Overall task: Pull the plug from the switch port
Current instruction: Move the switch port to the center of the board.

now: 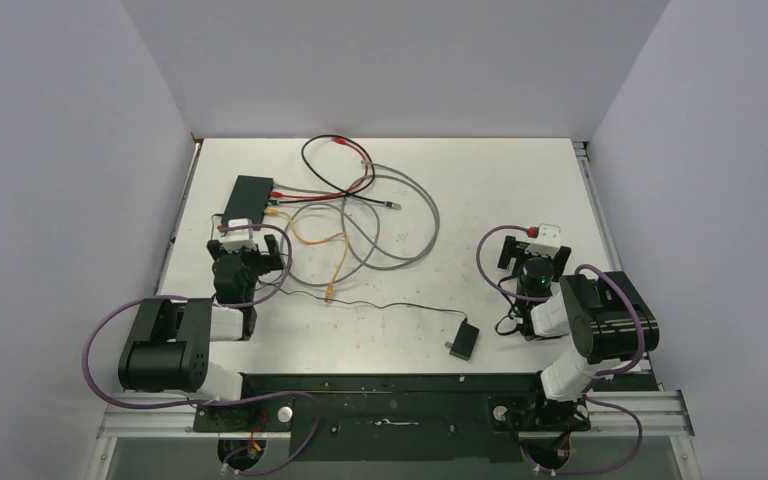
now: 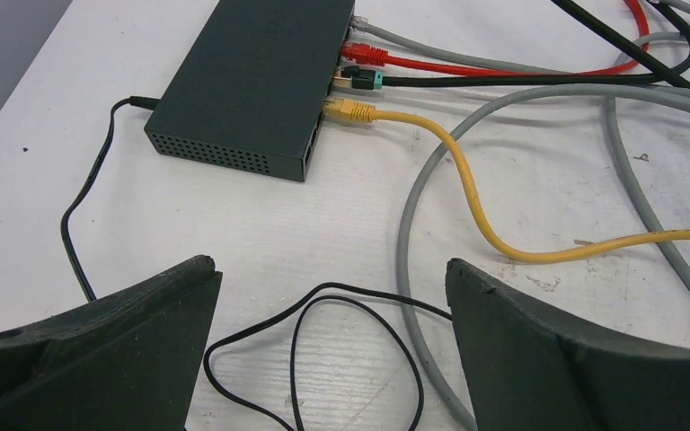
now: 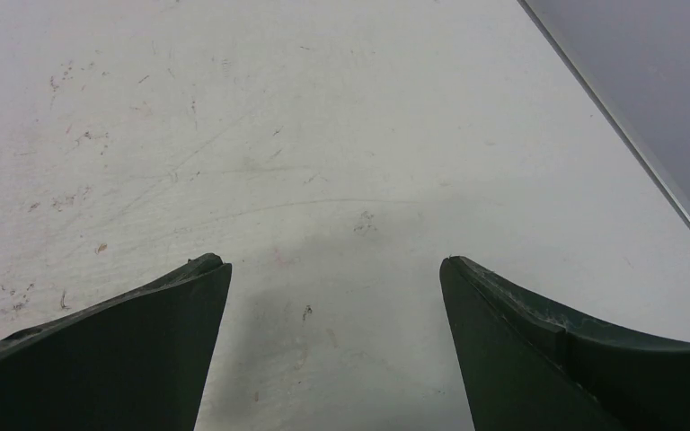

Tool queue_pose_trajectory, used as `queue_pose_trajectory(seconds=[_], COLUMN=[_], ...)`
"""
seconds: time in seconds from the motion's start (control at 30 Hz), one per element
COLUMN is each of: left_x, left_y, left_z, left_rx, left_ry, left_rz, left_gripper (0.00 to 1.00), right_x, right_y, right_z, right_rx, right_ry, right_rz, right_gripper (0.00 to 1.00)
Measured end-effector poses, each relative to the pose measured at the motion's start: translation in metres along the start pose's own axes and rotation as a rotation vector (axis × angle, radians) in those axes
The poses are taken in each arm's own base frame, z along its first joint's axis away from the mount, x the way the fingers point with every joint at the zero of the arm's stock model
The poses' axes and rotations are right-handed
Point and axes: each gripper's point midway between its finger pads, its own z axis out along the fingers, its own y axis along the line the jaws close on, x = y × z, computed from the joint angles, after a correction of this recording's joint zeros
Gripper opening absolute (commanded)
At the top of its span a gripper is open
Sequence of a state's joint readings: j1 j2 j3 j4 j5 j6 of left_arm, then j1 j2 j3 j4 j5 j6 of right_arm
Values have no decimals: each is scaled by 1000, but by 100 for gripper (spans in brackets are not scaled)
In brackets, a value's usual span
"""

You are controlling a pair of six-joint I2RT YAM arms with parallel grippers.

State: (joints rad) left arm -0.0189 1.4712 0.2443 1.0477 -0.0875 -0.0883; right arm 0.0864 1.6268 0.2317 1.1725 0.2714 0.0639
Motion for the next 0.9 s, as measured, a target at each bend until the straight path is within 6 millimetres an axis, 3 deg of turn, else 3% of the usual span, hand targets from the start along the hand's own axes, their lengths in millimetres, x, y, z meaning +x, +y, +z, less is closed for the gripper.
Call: queue_pose_trajectory(seconds=[0.77,0.9], left_x=[-1,-23], left_y=[0,0], left_z=[-2,-6], left_rx=[2,-13], left_ry=[9,19], left_rz=[1,-21], left_gripper=[96,96], right_x=[0,0], right_y=[3,12], right_z=[0,6], right_rx=[-18,-54], right_ry=[1,38], right_rz=[-8,-39], right_gripper=[90,90])
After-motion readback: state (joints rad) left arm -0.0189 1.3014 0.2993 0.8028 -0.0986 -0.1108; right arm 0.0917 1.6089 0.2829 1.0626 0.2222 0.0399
